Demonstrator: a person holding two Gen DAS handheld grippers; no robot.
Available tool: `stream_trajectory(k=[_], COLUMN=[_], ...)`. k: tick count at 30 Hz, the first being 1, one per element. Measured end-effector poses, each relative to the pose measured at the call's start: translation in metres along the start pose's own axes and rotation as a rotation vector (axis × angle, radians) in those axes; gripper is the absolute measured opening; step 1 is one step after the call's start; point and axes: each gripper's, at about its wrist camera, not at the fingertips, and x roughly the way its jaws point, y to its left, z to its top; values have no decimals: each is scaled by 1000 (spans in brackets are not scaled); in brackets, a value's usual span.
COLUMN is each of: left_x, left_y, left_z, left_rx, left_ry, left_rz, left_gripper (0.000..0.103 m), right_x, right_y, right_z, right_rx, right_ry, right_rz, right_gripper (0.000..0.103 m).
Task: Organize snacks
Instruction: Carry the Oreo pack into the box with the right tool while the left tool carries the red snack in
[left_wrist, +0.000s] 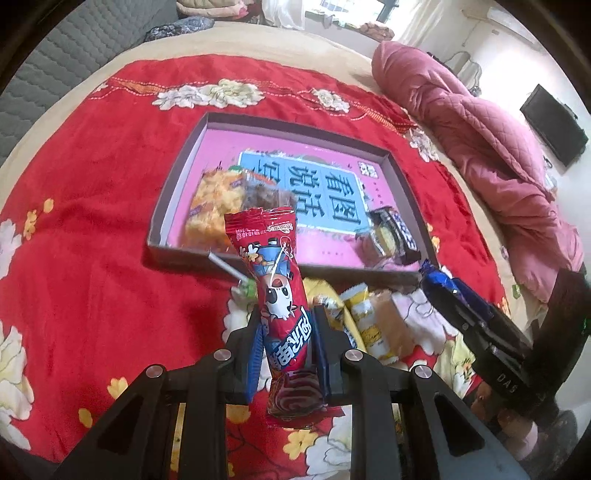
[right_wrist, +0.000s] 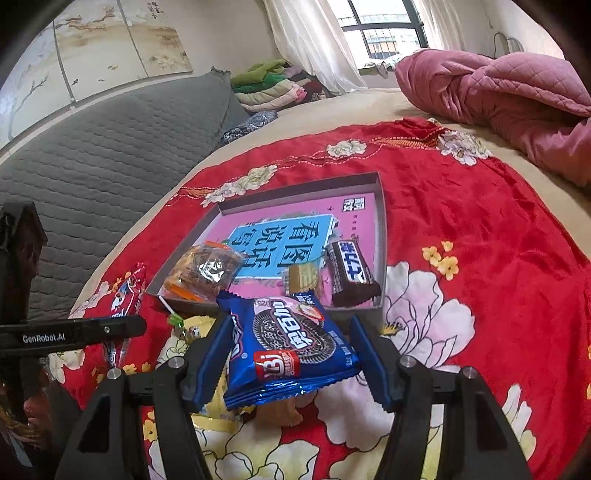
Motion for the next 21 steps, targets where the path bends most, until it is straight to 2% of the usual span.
stream_trajectory(k=[21], left_x=[23], left_y=[-14], left_z=[32], left_rx=[29], left_ry=[-6], left_rz=[-21], left_gripper=[25], right_x=[7], right_y=[-7], right_z=[14], right_rx=[20], right_ry=[-59], right_rz=[-28], right_gripper=[65])
